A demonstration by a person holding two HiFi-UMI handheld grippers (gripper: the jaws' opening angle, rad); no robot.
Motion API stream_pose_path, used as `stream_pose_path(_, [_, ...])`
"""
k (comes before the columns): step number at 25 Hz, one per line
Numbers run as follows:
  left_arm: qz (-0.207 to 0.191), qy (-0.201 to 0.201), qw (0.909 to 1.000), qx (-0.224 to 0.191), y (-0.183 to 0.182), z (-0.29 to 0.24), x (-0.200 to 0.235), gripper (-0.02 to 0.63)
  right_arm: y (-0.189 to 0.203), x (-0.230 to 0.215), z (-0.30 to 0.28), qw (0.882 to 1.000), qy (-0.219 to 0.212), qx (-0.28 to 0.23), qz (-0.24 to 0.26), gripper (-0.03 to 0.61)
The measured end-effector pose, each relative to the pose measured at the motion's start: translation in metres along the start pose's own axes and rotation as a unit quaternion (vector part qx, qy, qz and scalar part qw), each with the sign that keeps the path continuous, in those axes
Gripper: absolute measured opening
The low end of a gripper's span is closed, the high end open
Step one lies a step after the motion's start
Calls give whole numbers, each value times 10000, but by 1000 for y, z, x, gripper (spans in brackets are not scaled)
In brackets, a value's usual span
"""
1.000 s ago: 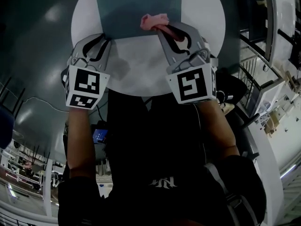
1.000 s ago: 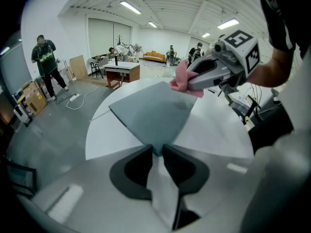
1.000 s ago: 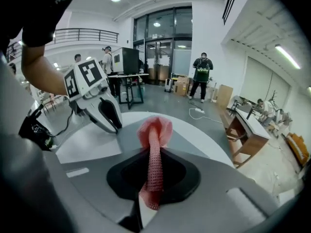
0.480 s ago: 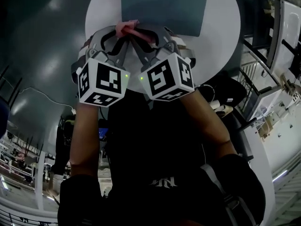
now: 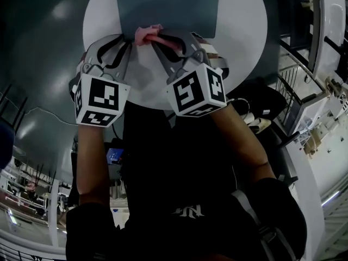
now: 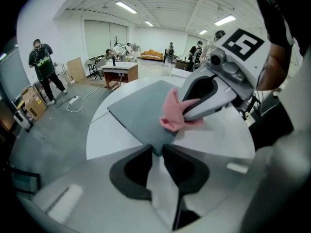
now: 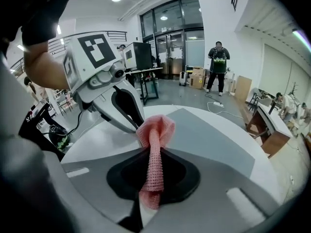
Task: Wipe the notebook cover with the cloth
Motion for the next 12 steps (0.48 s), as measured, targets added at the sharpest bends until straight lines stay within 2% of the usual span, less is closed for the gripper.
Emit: stream_pose_path(12, [35,-212,9990,379,-3,-6,-8,63,75,-59,68,9972,648,98,-370,31])
Point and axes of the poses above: the fingertips, and each gripper's own axes: z backward along the fingers, x to its left, y out of its underside, the point moved 3 cm from there along z, backward along the fingers, and after that the axes turned 7 degrees about -z, right-handed, at the moved point
